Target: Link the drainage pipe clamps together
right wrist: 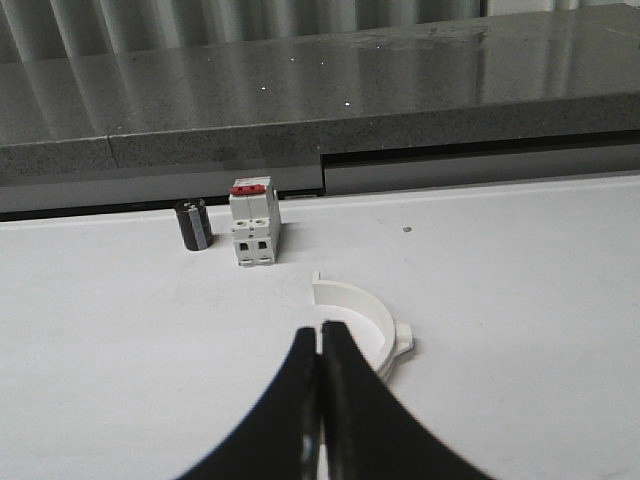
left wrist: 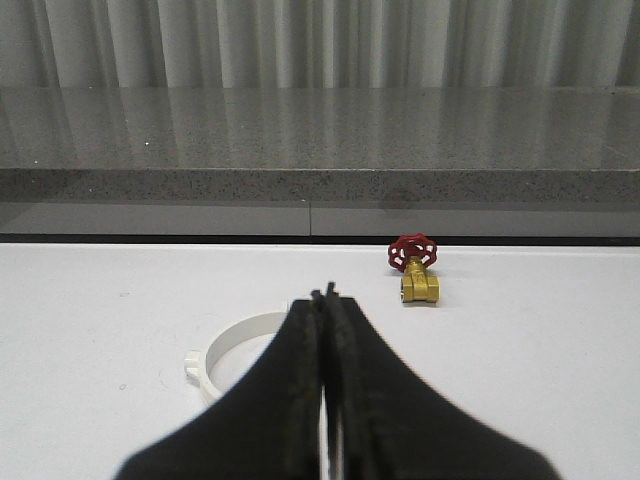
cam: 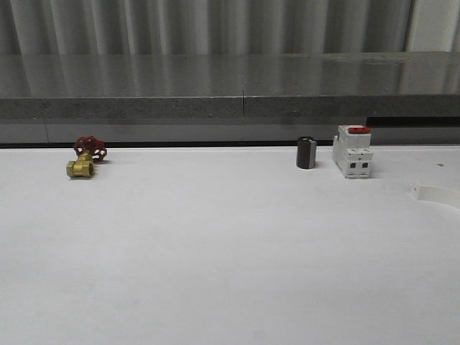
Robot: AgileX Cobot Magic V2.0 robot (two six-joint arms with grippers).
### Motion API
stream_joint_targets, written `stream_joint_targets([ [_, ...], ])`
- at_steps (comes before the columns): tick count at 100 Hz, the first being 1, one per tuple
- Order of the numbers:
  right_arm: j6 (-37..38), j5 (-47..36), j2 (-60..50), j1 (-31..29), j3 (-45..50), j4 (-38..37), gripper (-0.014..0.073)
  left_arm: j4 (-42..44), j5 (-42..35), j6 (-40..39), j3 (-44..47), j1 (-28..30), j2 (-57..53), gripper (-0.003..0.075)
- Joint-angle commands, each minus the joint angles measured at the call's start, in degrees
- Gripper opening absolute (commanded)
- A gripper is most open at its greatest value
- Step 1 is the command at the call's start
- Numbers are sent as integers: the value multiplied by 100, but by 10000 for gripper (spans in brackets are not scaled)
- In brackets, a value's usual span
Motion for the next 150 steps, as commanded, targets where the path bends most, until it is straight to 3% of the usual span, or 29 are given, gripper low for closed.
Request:
stream_joint_targets([
  [1,-40,-483,-106,-34,-91,-24,-118,6,-421,-51,197,-3,-177,-20],
  [53,-40,-483,-106,-34,-91,-24,-118,28,-545,-51,38,-3,-154,-20],
  [79,-40,-483,-106,-34,-91,-24,-118,-268,546,-51,-1483,-3,897,-20],
  [98,-40,-483,-106,-34,-91,-24,-118,-360,3049,-51,-3325,-3,2366,-20],
  [110,-40,-483,-106,-34,-91,-24,-118,-360,4122,-51,-4176,-3,3191,-20],
  [140,-40,-483,-106,-34,-91,-24,-118,-509,4186,-13,-4540,-3,4262,-12],
  [150,-40,-483,-106,-34,-91,-24,-118,-702,4186,55,-4540,-3,4457,122],
])
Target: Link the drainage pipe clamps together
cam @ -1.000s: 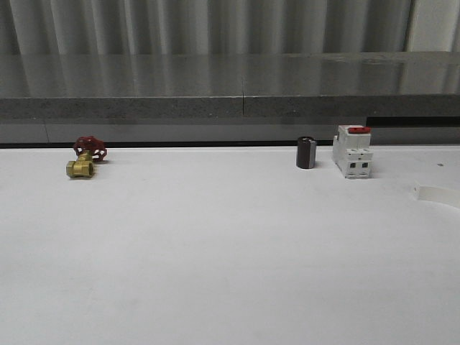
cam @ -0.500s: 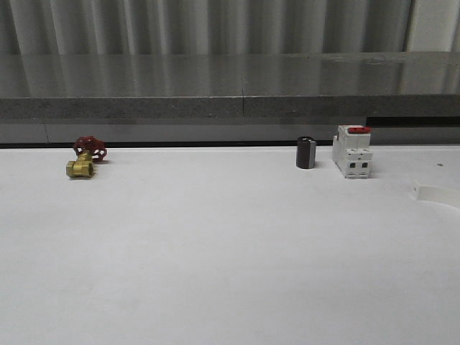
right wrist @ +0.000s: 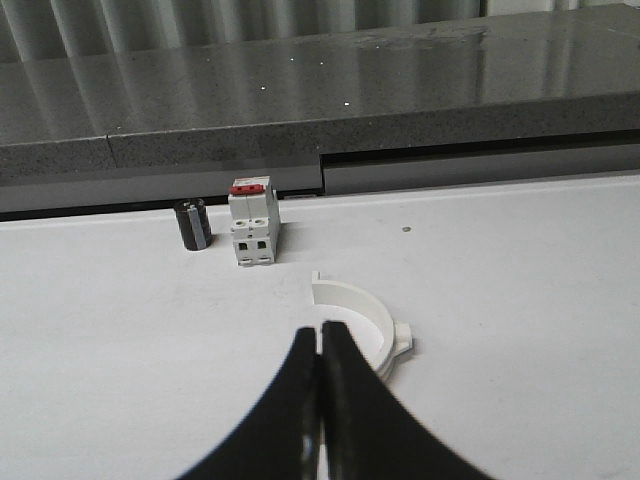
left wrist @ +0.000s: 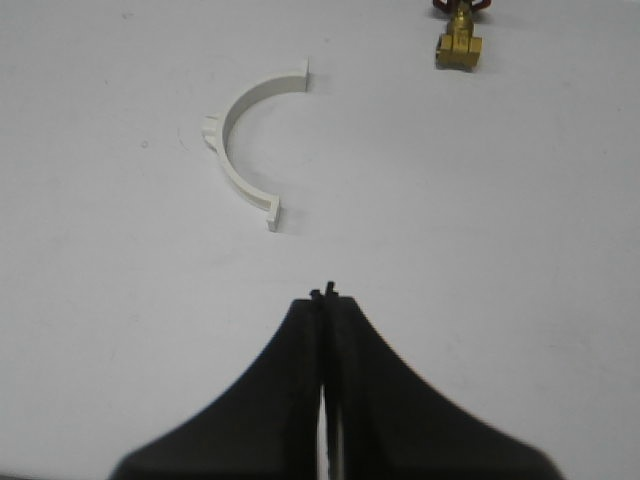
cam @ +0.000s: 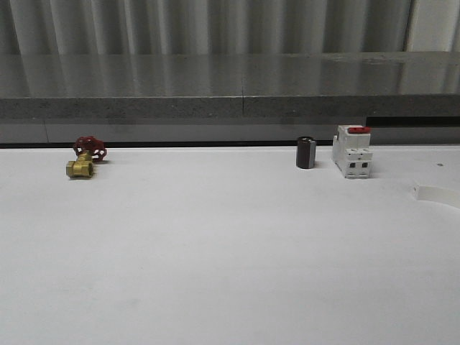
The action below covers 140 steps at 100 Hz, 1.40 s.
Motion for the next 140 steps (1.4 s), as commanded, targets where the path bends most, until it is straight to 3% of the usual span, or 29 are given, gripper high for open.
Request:
stream_joint_targets([
  [1,-40,-483,-106,-34,-91,-24,-118,-205,-302,98,-200,-3,141,137],
  [14,-40,-483,-106,-34,-91,-24,-118,-253,-359,130,-200,-3,281,440],
  [23,-40,-483,-106,-34,-91,-24,-118,-253,-438,130,-200,-3,415,544],
  [42,-40,-483,-106,-34,-91,-24,-118,-234,-834,130,-348,-3,1143,549],
  [70,-40,-483,-106,-34,-91,-24,-118,129,-864,727,-1487,26,3392,548],
  [103,-40,-483,-106,-34,-91,-24,-118,-5,-883,1388,-2711,757,5212,548],
  [140,-40,-483,-106,-34,-91,-24,-118,-596,-1072,2240,-3016,1408,6220,547],
])
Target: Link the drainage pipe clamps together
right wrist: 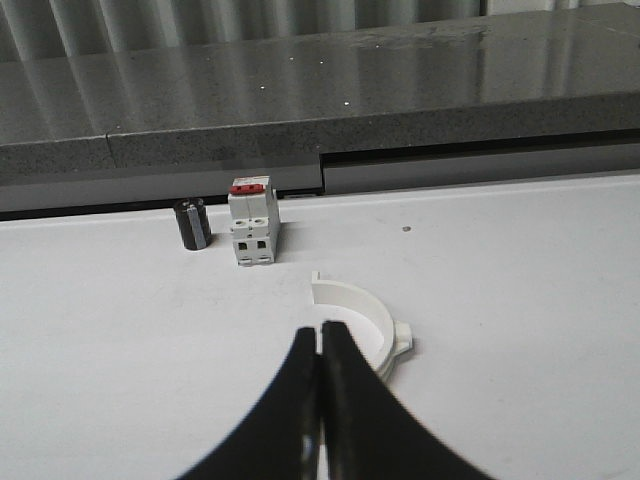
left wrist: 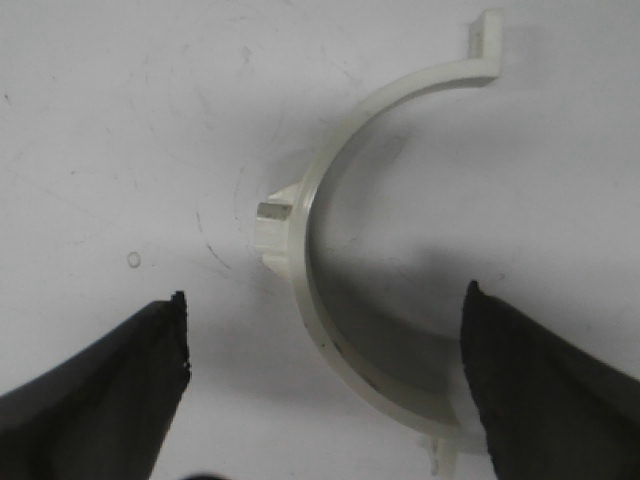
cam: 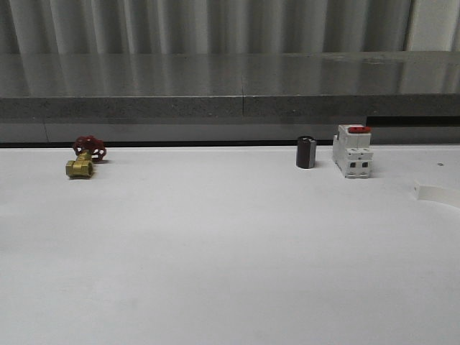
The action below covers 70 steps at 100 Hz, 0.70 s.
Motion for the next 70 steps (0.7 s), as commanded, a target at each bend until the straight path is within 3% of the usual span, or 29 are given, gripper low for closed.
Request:
stream_joint_targets([
  [1,-40,-483,-106,-34,-91,-24,-118,-103,-282,172,-173,55,-125,547],
  [62,-40,-483,-106,-34,-91,-24,-118,-103,-817,295,-404,55,627,547],
  [70,-40,-483,-106,-34,-91,-24,-118,-103,-791,295,-404,55,625,507],
])
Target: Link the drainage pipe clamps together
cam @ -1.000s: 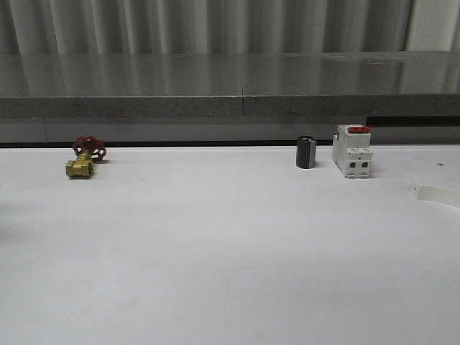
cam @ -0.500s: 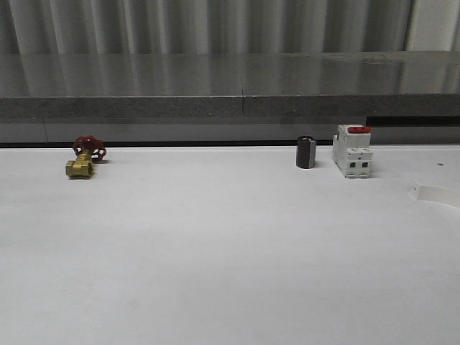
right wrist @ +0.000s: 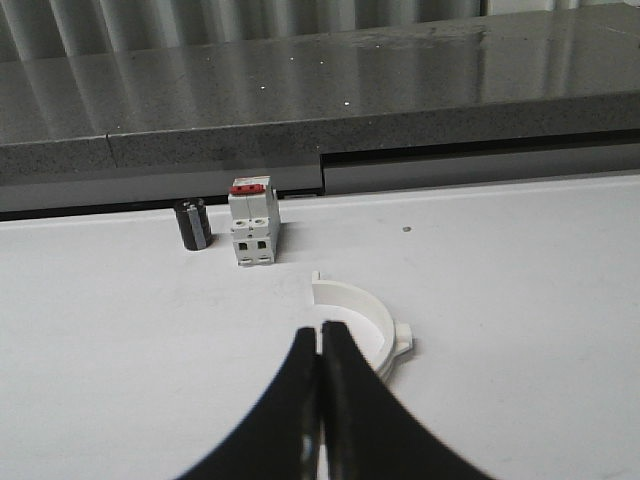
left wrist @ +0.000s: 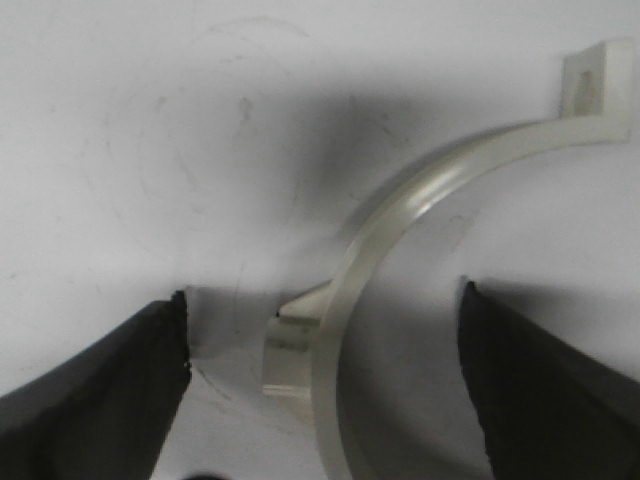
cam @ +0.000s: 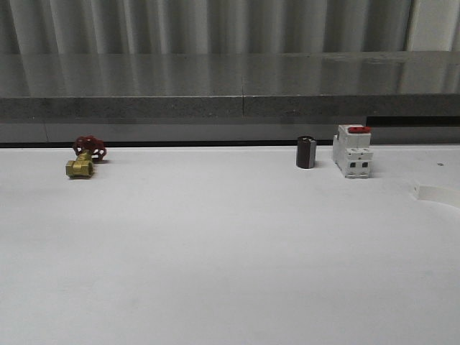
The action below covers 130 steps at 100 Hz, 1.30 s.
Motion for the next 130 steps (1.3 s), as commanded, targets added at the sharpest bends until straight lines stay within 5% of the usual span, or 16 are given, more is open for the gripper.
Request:
stream_joint_targets([
  [1,-40,-483,-106,-34,-91,-24,-118,-41,-133,5,-152,6,-248,499],
  [28,-40,-483,-106,-34,-91,-24,-118,-224,282,5,-152,6,-292,-21],
  [52,-40,-483,-106,-34,-91,-24,-118,-825,585,-103,-152,-413,-1022,-19],
  [75,-40,-483,-106,-34,-91,-24,-118,-629,1032,-1649,-152,-1788,-1651,-19],
  [105,-40,-483,-106,-34,-91,-24,-118,-176,599,-3015,-264,-3756,-1275,-19],
  [130,-40,-483,-106,-34,-91,-24,-118,11,637,-3601,-978,-4370,-317,-19],
])
